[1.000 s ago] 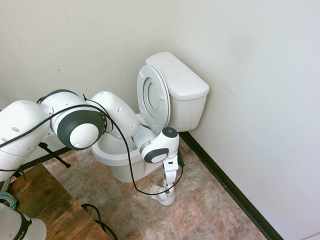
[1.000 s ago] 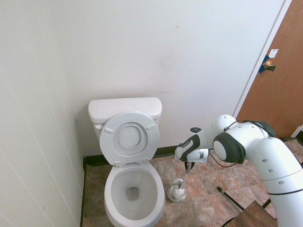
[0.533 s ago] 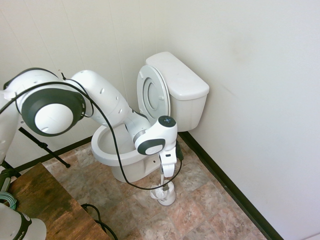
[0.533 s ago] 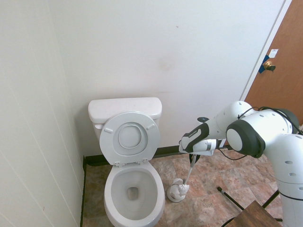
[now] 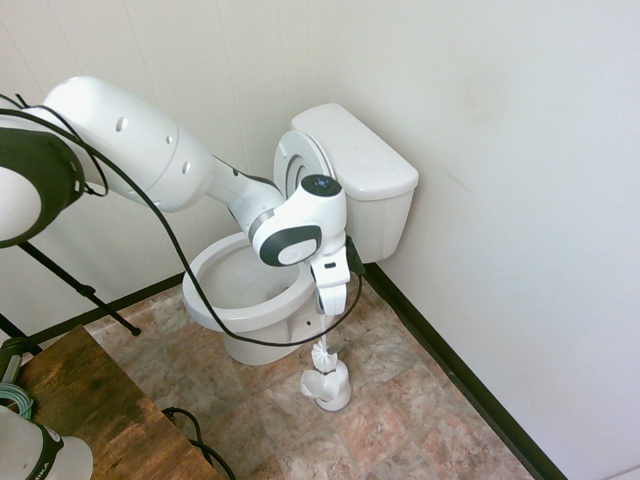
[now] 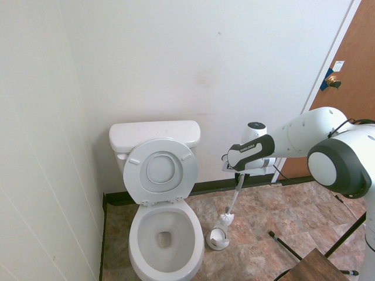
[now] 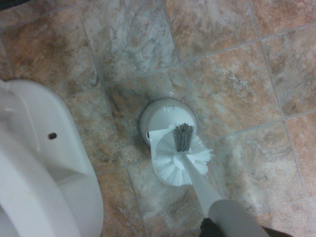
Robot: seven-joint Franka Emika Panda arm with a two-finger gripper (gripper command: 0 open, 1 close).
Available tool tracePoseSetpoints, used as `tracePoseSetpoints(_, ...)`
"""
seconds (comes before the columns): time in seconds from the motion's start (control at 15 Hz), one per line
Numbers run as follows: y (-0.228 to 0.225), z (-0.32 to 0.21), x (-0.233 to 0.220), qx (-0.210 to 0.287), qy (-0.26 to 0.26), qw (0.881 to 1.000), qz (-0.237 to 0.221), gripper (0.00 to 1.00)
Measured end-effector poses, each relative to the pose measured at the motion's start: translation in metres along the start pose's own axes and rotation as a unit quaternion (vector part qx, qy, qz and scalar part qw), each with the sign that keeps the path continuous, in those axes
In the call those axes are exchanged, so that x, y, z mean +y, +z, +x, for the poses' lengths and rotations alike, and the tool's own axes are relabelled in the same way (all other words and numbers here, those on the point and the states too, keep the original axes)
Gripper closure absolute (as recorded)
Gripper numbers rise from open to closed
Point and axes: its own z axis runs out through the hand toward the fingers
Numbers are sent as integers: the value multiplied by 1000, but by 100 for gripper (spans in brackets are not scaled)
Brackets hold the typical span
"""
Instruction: Clean the toilet
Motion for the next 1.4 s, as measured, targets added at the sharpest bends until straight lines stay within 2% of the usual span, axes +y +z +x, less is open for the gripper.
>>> tracePoseSetpoints(0.07,-21,-7,9,2,-10,1000,6,100)
tracePoseSetpoints(0.27,-40,-18,8,8,-12,1000,17,100)
tracePoseSetpoints(0.47,-95,-51,14,17,-21,999,44,100)
tracePoseSetpoints(0.8,-183,-147,13,16,-51,995,80,100)
tracePoseSetpoints(1.0,-182,-201,6,10,-66,994,86,100)
tracePoseSetpoints(1.4,-147,-269,-11,-8,-72,992,106,100)
